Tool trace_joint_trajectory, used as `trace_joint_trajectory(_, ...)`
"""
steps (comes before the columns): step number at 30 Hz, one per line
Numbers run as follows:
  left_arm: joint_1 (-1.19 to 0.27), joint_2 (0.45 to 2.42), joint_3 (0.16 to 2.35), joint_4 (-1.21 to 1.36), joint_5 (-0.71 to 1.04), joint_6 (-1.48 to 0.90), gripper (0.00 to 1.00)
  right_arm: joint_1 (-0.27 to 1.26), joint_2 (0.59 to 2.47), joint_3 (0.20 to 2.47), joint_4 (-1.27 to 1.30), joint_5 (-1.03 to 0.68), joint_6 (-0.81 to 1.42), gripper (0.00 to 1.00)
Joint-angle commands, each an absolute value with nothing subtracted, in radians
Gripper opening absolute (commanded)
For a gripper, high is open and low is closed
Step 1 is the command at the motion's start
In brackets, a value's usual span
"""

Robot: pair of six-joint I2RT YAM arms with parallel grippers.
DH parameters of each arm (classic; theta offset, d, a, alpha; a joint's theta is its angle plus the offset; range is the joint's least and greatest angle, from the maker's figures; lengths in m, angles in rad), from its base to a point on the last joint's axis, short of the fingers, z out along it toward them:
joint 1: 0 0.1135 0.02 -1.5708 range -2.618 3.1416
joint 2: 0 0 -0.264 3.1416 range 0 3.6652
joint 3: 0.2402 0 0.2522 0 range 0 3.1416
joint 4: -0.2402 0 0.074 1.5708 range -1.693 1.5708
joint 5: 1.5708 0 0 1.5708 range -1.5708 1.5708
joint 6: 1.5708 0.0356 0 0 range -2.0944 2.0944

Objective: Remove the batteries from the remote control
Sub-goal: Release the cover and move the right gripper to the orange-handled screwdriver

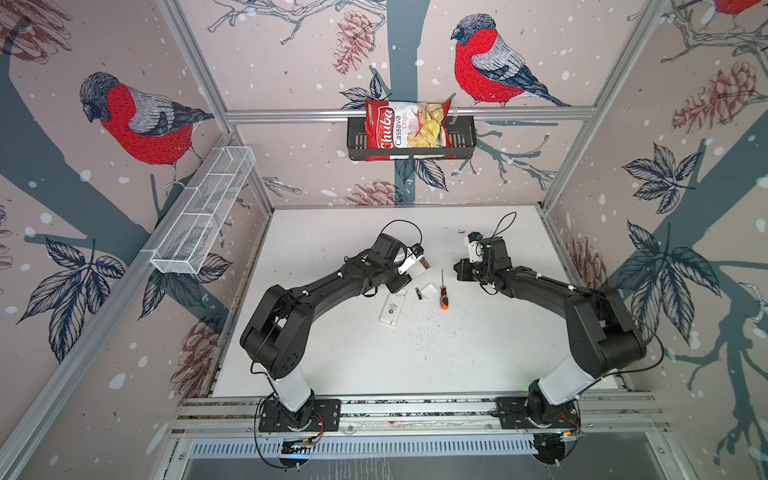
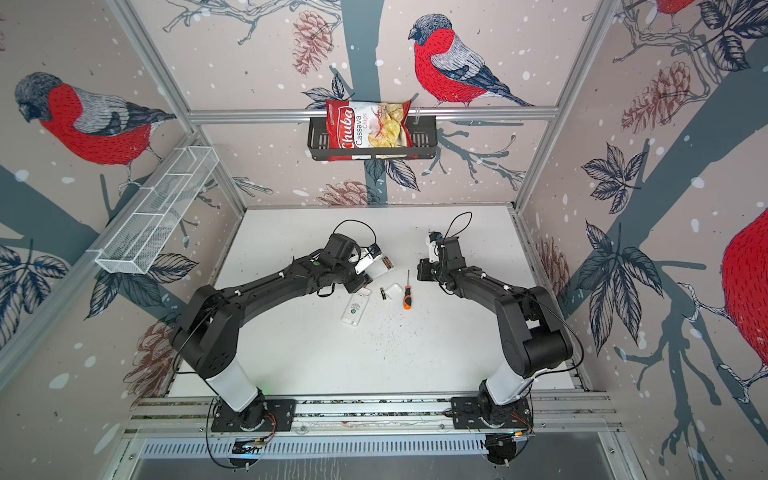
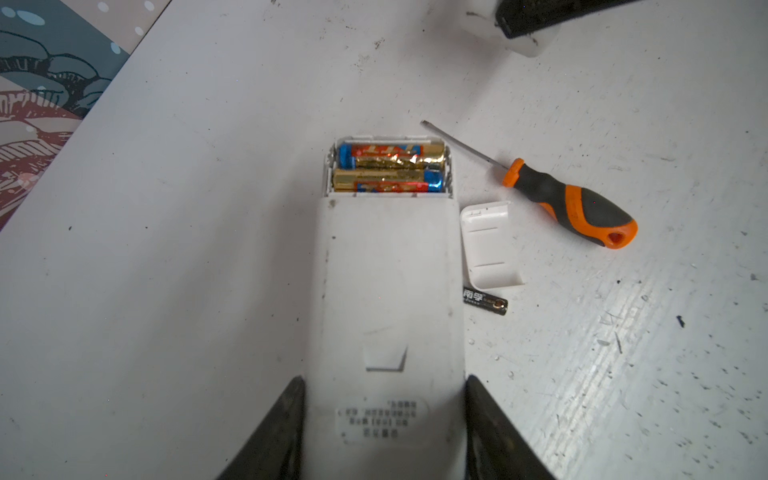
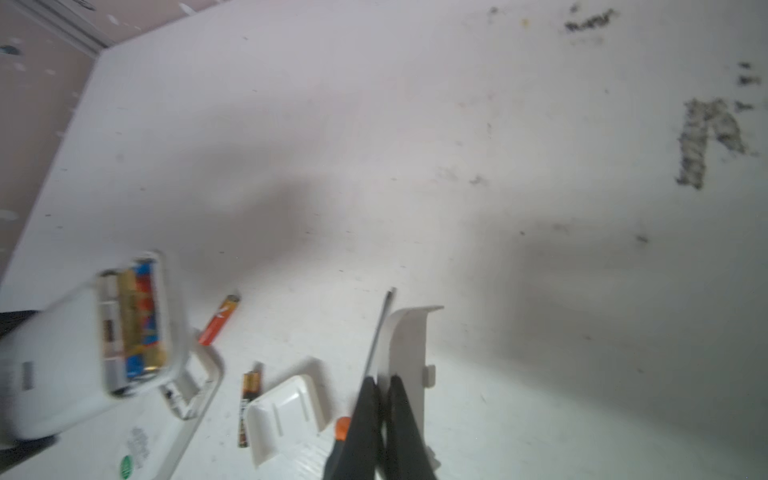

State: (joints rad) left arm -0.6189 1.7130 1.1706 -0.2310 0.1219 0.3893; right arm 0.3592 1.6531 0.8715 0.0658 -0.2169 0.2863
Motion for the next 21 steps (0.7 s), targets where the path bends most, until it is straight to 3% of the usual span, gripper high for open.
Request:
trace_joint_trajectory(1, -0.616, 1.716, 1.169, -0.185, 0.118, 0.387, 0.28, 0.372, 1.685, 0.867, 0.046, -0.108, 0.293, 0.06)
trace_joint_trajectory(14, -0.589, 1.754, 1.194, -0.177, 0.132, 0.393, 0.29, 0.425, 1.694, 0.862, 0.016, -0.052, 0.286, 0.45)
trace_joint_trajectory(21, -0.565, 1.862, 1.281, -0.180, 0.135, 0.420, 0.29, 0.477, 1.589, 0.813, 0.000, -0.069, 0.287, 0.49)
